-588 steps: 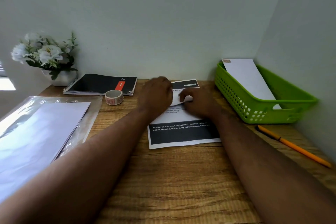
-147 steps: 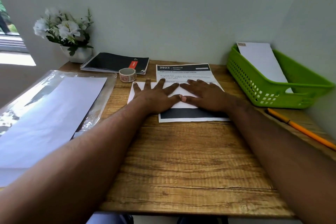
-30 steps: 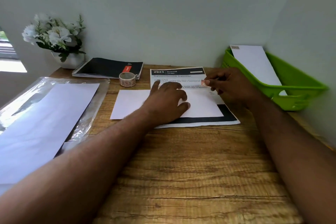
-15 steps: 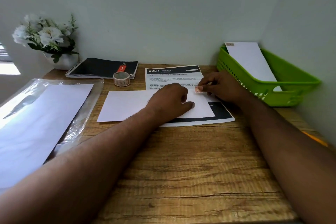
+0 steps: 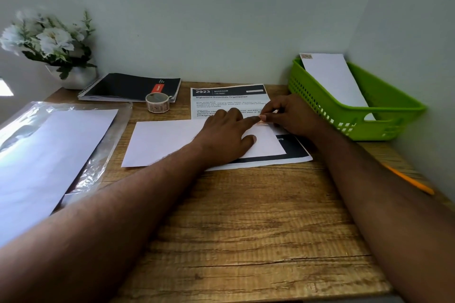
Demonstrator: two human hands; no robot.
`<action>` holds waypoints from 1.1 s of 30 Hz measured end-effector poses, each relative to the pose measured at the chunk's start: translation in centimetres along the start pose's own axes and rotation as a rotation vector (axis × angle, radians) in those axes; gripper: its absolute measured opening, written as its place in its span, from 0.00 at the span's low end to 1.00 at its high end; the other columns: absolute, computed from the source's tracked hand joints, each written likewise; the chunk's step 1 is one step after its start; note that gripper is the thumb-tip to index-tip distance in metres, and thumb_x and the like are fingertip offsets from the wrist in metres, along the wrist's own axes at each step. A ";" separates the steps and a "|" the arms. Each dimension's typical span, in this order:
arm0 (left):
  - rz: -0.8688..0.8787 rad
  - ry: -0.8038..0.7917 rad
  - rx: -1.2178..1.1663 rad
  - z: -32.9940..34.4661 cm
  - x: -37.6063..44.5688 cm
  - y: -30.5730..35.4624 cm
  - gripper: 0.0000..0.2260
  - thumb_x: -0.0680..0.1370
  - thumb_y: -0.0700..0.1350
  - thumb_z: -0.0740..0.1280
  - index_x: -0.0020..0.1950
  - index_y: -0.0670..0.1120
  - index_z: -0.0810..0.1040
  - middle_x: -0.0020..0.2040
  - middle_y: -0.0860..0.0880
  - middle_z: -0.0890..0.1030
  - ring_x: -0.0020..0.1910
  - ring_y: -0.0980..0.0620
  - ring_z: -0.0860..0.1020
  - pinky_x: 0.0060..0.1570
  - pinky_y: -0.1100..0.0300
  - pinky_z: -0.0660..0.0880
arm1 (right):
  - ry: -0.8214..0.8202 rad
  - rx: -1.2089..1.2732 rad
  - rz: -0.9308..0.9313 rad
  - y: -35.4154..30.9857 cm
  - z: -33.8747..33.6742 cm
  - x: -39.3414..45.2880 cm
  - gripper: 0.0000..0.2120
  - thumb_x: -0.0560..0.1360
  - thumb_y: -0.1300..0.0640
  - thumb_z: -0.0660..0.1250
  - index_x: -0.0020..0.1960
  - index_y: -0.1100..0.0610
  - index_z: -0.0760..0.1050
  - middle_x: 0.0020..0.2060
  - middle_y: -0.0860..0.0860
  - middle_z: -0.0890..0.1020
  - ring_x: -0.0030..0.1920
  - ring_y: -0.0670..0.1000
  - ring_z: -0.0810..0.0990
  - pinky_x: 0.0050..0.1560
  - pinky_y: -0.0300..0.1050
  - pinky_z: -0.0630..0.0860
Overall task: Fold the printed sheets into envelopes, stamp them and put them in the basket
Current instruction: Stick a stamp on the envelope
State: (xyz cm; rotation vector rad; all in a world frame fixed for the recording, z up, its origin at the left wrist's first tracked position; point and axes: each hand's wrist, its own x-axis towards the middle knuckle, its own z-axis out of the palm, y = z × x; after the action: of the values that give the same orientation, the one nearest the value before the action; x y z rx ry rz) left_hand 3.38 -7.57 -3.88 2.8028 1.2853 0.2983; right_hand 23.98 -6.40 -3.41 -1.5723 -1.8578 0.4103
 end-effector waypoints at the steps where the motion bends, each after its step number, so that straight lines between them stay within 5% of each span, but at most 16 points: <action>1: 0.001 -0.006 0.010 0.0 0.0 0.0 0.25 0.81 0.59 0.53 0.78 0.57 0.53 0.69 0.46 0.65 0.67 0.46 0.63 0.66 0.51 0.61 | 0.004 -0.005 -0.004 0.0 0.0 0.0 0.01 0.72 0.55 0.72 0.44 0.51 0.83 0.43 0.47 0.83 0.38 0.42 0.77 0.40 0.38 0.71; 19: 0.004 -0.022 0.038 0.2 0.2 -0.2 0.24 0.81 0.58 0.50 0.77 0.60 0.52 0.69 0.47 0.64 0.66 0.44 0.62 0.66 0.48 0.60 | 0.014 -0.028 -0.019 -0.2 0.0 -0.1 0.06 0.70 0.58 0.75 0.46 0.58 0.84 0.47 0.49 0.83 0.46 0.44 0.79 0.52 0.43 0.76; 33: 0.022 -0.012 0.013 0.3 0.0 -0.1 0.21 0.82 0.57 0.51 0.76 0.61 0.57 0.67 0.47 0.65 0.66 0.45 0.63 0.65 0.49 0.60 | 0.035 -0.086 0.067 -0.5 0.4 0.2 0.07 0.70 0.52 0.74 0.46 0.55 0.85 0.45 0.47 0.84 0.39 0.39 0.75 0.39 0.30 0.65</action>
State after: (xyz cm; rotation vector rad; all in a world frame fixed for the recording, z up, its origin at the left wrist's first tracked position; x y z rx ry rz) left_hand 3.39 -7.51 -4.13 2.8261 1.2598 0.2749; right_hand 23.37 -6.23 -3.35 -1.6923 -1.8212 0.3340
